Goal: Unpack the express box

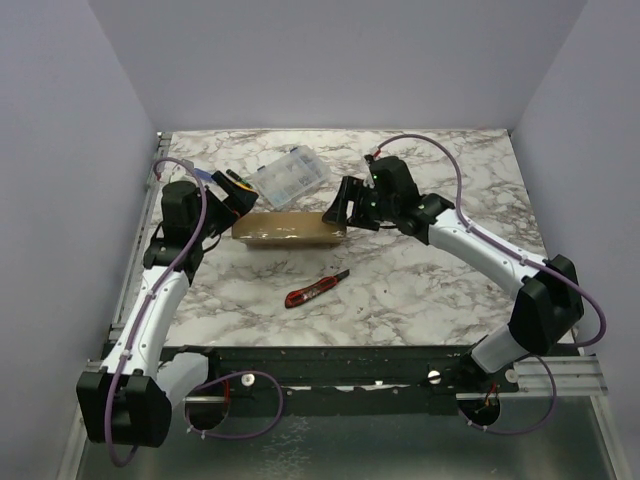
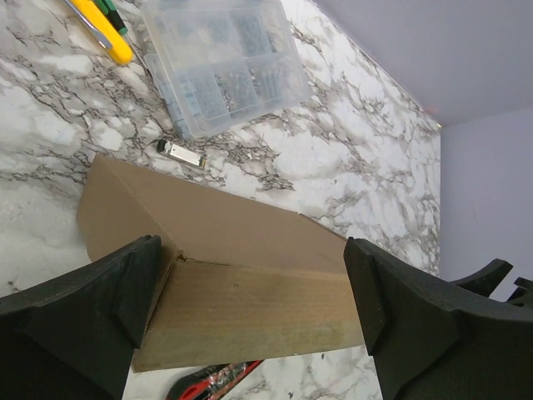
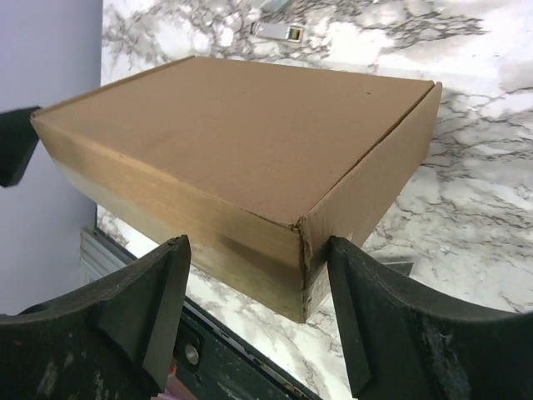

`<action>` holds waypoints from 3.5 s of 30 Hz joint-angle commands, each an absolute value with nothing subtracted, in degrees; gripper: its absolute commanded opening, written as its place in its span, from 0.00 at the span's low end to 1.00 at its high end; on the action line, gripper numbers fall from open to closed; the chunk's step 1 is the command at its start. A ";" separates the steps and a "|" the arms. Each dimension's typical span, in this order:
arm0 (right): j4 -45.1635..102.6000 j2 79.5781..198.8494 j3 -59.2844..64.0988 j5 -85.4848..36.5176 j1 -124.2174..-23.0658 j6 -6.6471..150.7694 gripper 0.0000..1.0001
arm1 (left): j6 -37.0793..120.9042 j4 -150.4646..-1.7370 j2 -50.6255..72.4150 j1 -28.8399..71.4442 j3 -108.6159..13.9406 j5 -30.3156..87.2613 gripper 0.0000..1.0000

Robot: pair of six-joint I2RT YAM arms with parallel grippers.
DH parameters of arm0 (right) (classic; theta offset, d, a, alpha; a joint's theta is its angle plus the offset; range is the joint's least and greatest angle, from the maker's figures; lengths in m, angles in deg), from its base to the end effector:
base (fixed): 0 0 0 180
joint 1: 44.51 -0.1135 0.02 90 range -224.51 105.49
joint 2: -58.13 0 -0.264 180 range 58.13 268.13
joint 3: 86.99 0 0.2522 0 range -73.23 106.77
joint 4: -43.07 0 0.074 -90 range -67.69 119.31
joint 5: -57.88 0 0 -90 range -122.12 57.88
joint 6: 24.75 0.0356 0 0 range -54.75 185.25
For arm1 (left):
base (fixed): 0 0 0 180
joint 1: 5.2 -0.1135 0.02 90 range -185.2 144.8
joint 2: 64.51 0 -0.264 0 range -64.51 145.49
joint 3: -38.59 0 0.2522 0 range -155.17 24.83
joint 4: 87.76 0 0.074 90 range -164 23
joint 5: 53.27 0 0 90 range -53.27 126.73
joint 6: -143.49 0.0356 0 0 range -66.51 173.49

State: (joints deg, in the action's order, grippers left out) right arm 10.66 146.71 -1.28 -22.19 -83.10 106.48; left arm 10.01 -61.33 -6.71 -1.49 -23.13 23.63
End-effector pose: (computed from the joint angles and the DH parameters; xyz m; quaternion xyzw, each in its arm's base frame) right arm 0.2732 0.2258 0.3018 -0.0194 0.8855 0.3527 0.3019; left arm 0.2303 -0.0230 0.3125 -0.2214 0.7984 -0.3078 0.4678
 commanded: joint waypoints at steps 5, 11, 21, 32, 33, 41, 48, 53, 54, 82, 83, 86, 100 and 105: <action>15.34 149.81 2.82 -10.31 -82.92 113.53 0.73 | -2.50 -62.94 -2.92 8.07 -24.35 20.47 0.98; 8.36 149.52 6.42 -10.20 -81.83 117.05 0.74 | -10.03 -62.84 -4.83 9.65 -24.26 23.05 0.98; 7.02 147.72 4.61 -4.65 -76.97 129.30 0.74 | -21.77 -61.94 -10.15 10.06 -23.77 30.98 0.97; 8.99 151.16 6.10 -1.67 -73.84 136.99 0.74 | -29.68 -60.64 -7.20 10.05 -20.24 34.24 0.97; 8.74 151.86 6.67 -1.66 -73.61 137.23 0.74 | -30.42 -60.57 -6.66 10.01 -19.79 34.31 0.97; 8.15 156.94 10.61 -2.43 -71.84 137.53 0.74 | -32.00 -60.55 -4.62 10.01 -18.25 38.55 0.99; 9.33 160.48 12.69 -1.62 -70.21 135.32 0.78 | -25.96 -60.33 -2.17 8.81 -20.59 40.59 0.99; 10.69 161.72 14.73 -1.12 -69.86 129.43 0.84 | -17.75 -59.70 0.24 7.12 -22.54 39.75 0.99; 10.26 161.94 15.53 -1.14 -69.75 127.56 0.85 | -16.45 -59.67 0.40 6.67 -22.62 39.50 0.99; 2.64 139.28 1.20 -26.15 -68.68 83.99 1.00 | 36.28 -60.19 -11.74 9.87 -28.91 4.66 0.90; 4.83 135.43 -1.91 -26.59 -68.74 84.70 1.00 | 36.67 -60.25 -11.39 12.89 -28.95 4.08 0.90; 10.40 127.84 -10.82 -26.33 -68.67 86.15 1.00 | 38.66 -60.33 -9.57 24.56 -28.18 9.84 0.90; 9.30 107.18 -32.28 -16.51 -68.77 97.45 1.00 | 43.19 -51.14 17.22 45.37 -31.93 34.38 0.99; 8.88 106.79 -35.01 -15.73 -68.72 99.14 1.00 | 42.59 -50.97 23.35 45.79 -31.37 38.53 0.98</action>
State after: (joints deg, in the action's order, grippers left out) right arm 9.41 106.84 -33.20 -18.06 -68.76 96.56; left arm 41.46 -52.72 19.95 45.11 -30.04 32.26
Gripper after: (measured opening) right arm 0.997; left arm 0.987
